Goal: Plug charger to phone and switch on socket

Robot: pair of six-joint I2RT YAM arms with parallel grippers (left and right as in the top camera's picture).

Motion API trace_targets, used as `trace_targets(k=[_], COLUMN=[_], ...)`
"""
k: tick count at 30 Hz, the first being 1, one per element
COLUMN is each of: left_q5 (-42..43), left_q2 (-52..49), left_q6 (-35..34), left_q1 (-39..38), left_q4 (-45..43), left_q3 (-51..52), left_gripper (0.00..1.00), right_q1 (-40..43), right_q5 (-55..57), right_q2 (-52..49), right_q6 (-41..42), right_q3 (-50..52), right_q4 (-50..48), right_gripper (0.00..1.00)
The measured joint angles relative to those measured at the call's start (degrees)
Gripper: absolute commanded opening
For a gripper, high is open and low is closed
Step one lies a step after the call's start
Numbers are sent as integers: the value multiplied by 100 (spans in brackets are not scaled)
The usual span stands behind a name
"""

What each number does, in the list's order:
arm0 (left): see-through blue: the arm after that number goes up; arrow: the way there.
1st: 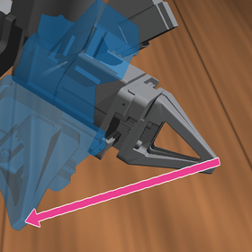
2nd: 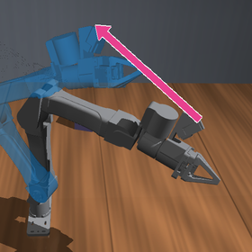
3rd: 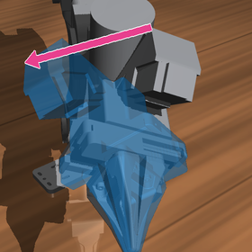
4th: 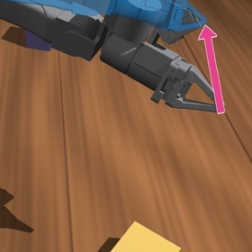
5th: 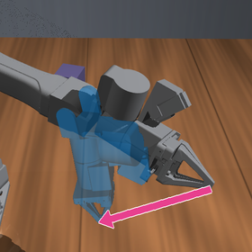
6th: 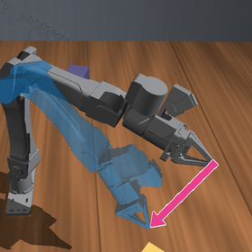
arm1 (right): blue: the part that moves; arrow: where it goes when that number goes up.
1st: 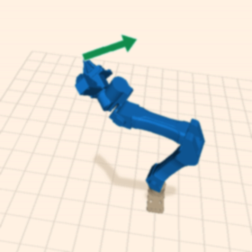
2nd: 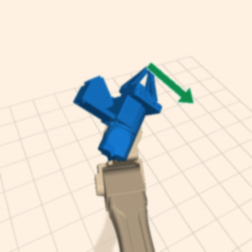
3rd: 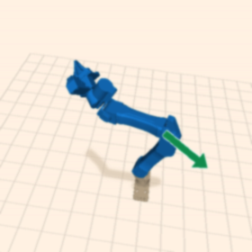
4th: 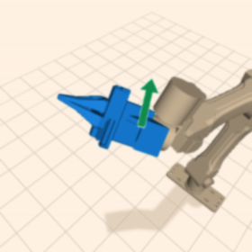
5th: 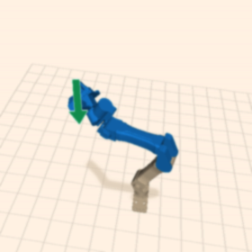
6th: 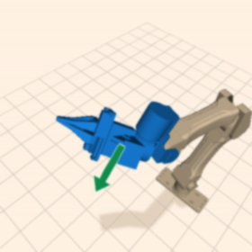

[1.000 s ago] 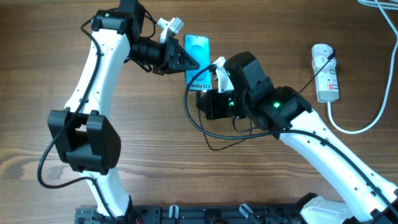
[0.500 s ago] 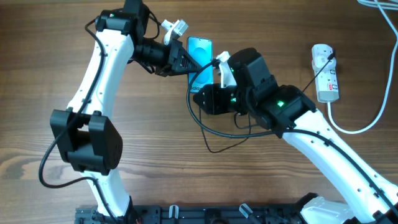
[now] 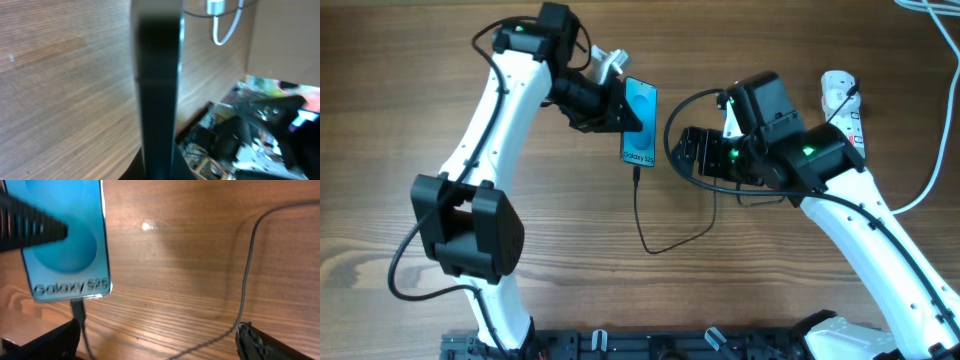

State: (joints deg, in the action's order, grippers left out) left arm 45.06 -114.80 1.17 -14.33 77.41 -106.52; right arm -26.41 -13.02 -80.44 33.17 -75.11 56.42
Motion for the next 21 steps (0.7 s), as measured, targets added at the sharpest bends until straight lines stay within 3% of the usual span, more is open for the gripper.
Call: trace_targets(k=[7,21], left_q5=[-448,-476], left_q2=[-310,-1078], left_q6=[-758,-922], left_q1=[-138,-302], left_q4=[-743,-953], left_q3=[304,319], left_gripper=[4,4], right_q1=[0,0], right_q5=[2,-57], right_q2=[0,0], right_q6=[0,-197], right_q3=[0,0], right_q4=[304,444], right_gripper=[100,100])
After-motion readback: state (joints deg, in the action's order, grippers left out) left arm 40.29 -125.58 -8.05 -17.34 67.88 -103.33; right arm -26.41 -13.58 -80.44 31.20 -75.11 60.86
